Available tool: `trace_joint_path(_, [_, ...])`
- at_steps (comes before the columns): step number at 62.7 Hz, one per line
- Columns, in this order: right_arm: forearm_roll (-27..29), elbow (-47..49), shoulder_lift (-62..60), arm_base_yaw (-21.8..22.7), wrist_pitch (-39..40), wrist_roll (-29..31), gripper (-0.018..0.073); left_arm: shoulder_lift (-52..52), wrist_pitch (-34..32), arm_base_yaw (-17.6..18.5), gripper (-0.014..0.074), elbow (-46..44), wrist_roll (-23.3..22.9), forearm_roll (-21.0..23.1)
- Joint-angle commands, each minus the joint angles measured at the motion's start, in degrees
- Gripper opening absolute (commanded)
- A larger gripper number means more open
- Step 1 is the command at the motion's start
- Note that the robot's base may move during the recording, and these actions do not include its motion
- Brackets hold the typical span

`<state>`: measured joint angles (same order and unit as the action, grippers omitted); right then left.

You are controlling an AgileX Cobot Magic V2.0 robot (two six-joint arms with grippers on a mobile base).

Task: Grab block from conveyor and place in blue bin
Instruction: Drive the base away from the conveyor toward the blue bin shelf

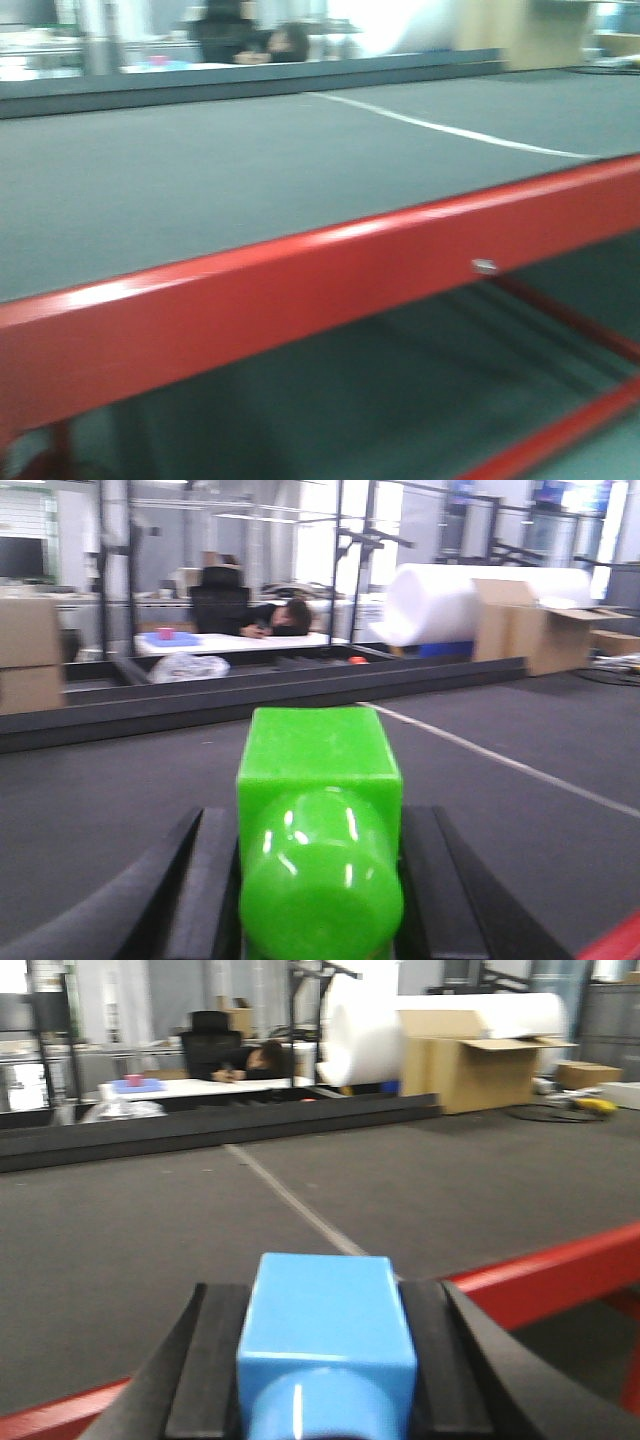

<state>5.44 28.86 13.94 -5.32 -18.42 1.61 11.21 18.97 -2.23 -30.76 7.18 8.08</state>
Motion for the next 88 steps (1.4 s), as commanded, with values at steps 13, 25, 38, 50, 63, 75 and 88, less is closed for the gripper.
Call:
trace_joint_path(13, [-0.18, -0.27, -0.27, 0.13, 0.84, 0.21, -0.0162, -0.12, -0.93, 0.14, -0.0111, -0.04, -0.30, 0.36])
trace_joint_path(25, [-0.18, -0.27, -0.27, 0.13, 0.84, 0.21, -0.0162, -0.12, -0.93, 0.14, -0.0111, -0.04, -0.30, 0.36])
trace_joint_path(38, [-0.18, -0.27, -0.27, 0.13, 0.84, 0.21, -0.0162, -0.12, -1.17, 0.14, -0.0111, -0.04, -0.30, 0.36])
trace_joint_path(50, [-0.18, -0.27, -0.27, 0.13, 0.84, 0.21, -0.0162, -0.12, -1.17, 0.14, -0.0111, -0.04, -0.30, 0.36])
trace_joint_path(63, [-0.18, -0.27, -0.27, 0.13, 0.84, 0.21, -0.0162, -0.12, -1.52, 0.14, -0.0111, -0.04, -0.30, 0.36])
trace_joint_path(75, [-0.18, -0.27, -0.27, 0.13, 0.84, 0.21, -0.0162, -0.12, -1.52, 0.14, -0.0111, -0.04, -0.30, 0.36])
trace_joint_path(88, [-0.18, -0.27, -0.27, 0.13, 0.84, 0.21, -0.0162, -0.12, -1.52, 0.14, -0.0111, -0.04, -0.30, 0.36])
